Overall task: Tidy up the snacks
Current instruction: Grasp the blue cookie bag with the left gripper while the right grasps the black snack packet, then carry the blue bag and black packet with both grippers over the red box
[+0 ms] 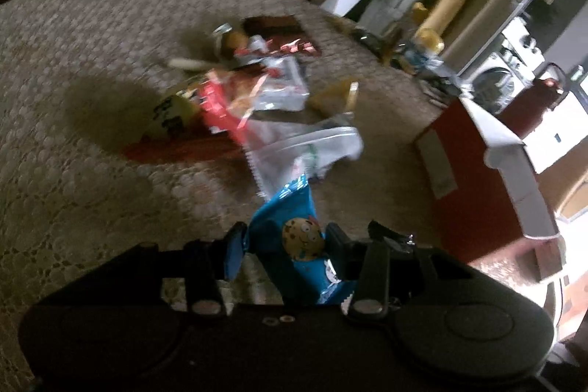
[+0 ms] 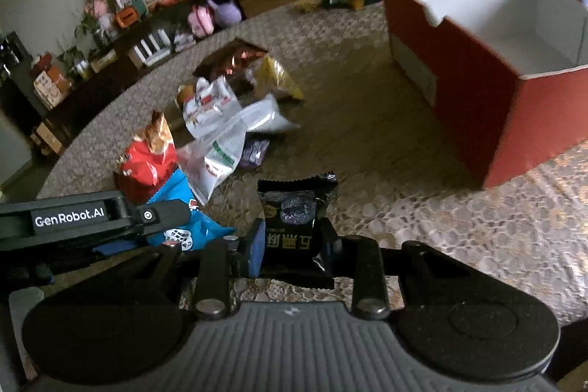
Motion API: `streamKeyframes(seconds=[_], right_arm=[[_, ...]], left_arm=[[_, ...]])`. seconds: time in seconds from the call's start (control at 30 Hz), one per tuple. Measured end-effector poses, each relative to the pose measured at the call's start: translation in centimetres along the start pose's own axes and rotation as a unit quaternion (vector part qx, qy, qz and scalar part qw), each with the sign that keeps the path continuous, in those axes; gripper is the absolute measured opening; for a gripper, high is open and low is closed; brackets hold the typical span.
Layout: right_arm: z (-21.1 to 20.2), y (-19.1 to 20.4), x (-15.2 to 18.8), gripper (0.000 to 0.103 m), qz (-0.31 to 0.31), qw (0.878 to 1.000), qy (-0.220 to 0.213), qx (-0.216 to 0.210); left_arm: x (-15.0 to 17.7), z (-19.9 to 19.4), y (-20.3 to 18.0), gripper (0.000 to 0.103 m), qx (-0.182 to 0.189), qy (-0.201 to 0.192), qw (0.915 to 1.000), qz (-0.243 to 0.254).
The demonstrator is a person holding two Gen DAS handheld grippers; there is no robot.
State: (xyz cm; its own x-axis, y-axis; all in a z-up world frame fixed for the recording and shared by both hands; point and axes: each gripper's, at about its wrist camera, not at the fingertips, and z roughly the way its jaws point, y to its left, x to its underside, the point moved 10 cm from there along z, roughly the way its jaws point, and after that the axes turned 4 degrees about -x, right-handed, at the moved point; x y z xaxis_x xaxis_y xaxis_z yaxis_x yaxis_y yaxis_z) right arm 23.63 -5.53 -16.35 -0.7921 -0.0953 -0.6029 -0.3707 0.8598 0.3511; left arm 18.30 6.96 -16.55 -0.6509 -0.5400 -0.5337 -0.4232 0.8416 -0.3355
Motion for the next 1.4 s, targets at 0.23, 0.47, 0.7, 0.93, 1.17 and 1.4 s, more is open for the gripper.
streamKeyframes(seconds=[0.23, 0.47, 0.7, 0.93, 1.17, 1.4], right_arm=[[-4.0, -0.8, -1.9, 0.030, 0.006, 0.999, -0.042, -0.003], [-6.9, -1.6, -3.7, 0.030, -0.005, 0.997, -0.071, 0.006], [-8.9, -3.3, -5.6, 0.030, -0.009, 0.996, -0.088, 0.021], [-10.4, -5.4, -8.1, 0.030, -0.012, 0.994, -0.104, 0.039], [-11.0, -9.0, -10.6, 0.030, -0.004, 0.991, -0.115, 0.067], [-11.4, -13.3, -12.7, 0.030, 0.007, 0.988, -0.122, 0.099]], left_arm=[[-0.2, -2.2, -3.5, 0.045, 0.030, -0.022, 0.9984, 0.044], [-0.6, -4.0, -7.2, 0.045, 0.057, -0.036, 0.9936, 0.091], [-2.0, -5.0, -11.1, 0.045, 0.069, -0.049, 0.9867, 0.139], [-3.3, -5.3, -15.6, 0.045, 0.084, -0.059, 0.9763, 0.191], [-4.5, -5.0, -20.2, 0.045, 0.094, -0.071, 0.9654, 0.233], [-4.9, -3.1, -24.3, 0.045, 0.098, -0.064, 0.9573, 0.264]])
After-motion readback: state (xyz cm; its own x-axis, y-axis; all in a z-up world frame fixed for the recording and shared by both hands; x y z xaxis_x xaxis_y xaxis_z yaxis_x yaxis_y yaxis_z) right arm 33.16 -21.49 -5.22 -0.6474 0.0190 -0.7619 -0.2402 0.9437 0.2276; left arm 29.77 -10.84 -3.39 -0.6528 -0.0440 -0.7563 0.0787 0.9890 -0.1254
